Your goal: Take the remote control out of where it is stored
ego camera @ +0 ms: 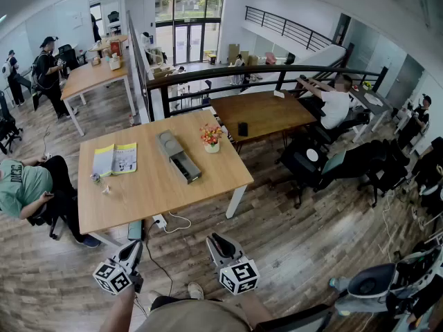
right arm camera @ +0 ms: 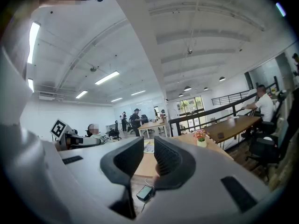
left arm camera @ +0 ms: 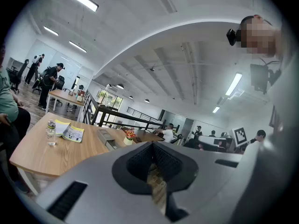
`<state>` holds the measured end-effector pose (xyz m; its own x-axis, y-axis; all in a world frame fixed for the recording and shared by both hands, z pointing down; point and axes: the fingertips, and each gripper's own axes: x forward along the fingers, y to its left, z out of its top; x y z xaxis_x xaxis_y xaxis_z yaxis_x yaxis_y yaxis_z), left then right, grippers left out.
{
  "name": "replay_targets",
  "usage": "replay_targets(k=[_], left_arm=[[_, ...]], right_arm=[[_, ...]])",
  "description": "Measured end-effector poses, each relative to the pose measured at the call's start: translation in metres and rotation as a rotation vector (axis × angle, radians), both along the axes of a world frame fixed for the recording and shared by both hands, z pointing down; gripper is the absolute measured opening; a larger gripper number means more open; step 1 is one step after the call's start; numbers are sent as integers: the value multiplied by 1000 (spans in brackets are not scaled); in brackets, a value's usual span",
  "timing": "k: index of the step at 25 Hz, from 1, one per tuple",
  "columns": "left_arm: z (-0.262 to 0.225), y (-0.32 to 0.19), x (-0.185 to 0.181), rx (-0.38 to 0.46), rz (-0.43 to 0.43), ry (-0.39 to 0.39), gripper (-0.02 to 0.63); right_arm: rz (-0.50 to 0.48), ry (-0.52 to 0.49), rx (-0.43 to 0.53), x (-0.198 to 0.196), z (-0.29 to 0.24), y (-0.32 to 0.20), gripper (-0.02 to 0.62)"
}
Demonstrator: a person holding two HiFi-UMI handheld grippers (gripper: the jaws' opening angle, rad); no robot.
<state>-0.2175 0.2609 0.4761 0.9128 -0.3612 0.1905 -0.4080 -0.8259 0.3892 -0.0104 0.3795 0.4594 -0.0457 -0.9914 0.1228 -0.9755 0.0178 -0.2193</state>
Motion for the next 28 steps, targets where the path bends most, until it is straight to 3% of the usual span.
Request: replay_targets(k=[10,16,28], left_arm=[[20,5,3,-32,-15,13,3],[24,-3,-1,-49,-22,9,3],[38,-2,-5,-48,-57,13,3]], right_arm=[[-19,5,-24,12,11,-7,77],[-49,-102,8,15,4,-23,78],[-86,-97,3,22,16,-36,80]])
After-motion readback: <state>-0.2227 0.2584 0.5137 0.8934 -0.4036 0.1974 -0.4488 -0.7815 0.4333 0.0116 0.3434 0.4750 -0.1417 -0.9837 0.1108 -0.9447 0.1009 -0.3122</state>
